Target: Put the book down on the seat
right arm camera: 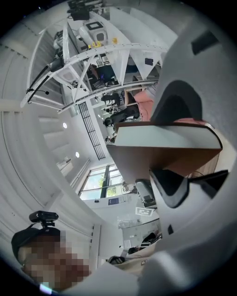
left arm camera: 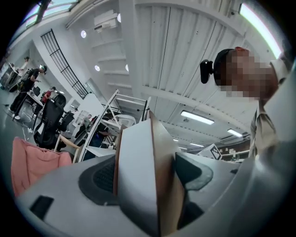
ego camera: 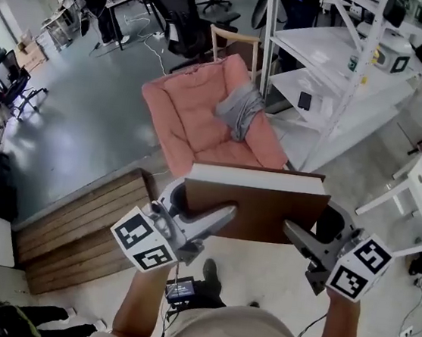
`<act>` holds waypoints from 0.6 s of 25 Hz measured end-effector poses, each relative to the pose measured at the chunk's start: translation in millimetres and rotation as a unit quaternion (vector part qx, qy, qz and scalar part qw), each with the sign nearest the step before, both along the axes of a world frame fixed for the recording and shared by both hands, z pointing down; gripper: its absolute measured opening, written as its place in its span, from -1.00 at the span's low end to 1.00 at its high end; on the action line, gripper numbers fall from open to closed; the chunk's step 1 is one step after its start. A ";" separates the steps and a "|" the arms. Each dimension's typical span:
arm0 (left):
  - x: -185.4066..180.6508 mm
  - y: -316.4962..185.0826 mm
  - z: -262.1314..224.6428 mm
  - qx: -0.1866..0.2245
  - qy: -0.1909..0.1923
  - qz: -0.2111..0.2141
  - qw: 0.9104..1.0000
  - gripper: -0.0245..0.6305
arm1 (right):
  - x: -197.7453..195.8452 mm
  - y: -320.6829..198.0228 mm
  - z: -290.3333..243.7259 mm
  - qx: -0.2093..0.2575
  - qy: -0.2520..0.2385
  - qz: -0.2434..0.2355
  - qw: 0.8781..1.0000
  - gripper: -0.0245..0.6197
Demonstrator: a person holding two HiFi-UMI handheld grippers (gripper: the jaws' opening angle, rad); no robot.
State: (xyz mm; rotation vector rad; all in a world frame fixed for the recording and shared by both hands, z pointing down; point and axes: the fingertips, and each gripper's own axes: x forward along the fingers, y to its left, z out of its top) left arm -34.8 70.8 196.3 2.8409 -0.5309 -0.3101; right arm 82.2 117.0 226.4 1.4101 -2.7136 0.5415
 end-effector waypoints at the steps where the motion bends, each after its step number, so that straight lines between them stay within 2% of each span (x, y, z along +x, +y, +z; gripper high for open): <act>1: -1.9 -10.8 -4.0 0.000 0.003 0.009 1.000 0.11 | -2.5 -8.8 -4.2 -0.001 0.003 0.008 1.000 0.03; 8: -8.4 -73.3 -14.0 -0.004 0.010 0.051 0.999 0.11 | -12.5 -62.0 -15.7 -0.002 0.010 0.049 0.999 0.03; 15: -19.4 -110.6 -19.8 -0.006 0.018 0.067 0.998 0.11 | -24.5 -96.0 -23.8 -0.002 0.019 0.066 0.998 0.03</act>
